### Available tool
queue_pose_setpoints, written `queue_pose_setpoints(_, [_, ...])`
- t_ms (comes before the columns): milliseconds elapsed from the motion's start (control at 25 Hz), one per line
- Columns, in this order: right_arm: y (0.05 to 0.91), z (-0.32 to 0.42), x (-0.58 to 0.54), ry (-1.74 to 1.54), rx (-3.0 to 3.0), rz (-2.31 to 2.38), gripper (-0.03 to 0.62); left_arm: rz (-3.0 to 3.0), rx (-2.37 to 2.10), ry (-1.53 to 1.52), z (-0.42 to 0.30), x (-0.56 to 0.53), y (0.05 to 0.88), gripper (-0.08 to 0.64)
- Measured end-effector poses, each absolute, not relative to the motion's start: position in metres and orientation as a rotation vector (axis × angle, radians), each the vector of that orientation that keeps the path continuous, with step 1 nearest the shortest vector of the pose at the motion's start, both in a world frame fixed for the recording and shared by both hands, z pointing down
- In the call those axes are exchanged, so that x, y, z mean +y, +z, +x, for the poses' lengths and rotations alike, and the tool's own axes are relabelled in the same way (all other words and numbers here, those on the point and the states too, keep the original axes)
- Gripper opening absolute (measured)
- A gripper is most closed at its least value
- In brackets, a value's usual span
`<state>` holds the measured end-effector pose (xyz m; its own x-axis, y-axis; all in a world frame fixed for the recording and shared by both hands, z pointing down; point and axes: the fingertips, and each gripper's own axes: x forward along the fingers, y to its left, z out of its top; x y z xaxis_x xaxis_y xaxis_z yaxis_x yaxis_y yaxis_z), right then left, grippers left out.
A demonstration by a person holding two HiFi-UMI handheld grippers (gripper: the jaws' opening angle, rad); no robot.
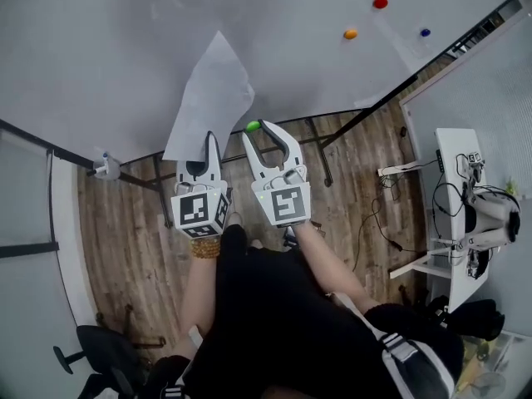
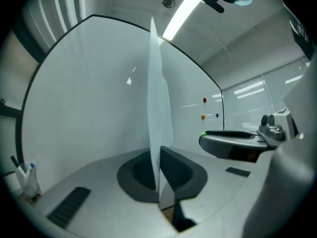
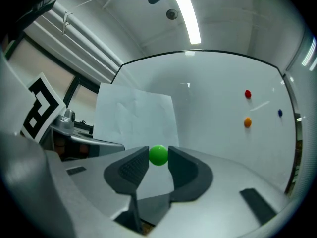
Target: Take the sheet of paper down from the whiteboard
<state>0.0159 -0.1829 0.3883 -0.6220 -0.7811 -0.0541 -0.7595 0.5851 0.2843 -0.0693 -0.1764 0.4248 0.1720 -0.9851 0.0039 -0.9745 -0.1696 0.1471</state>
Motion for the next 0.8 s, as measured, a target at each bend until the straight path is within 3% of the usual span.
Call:
queue_pose_setpoints(280, [0.403, 0.031, -0.156, -0.227, -2.797, 1.342, 0.12, 2.301, -2.07, 0.05, -0.058, -0.141, 0.424, 0.009])
queue_pose_setpoints(800, [0.413, 0.021, -0.137, -0.201, -2.77, 1.335, 0.118, 2.291, -1.982, 0.089, -0.064, -0.123, 0.442, 0.009])
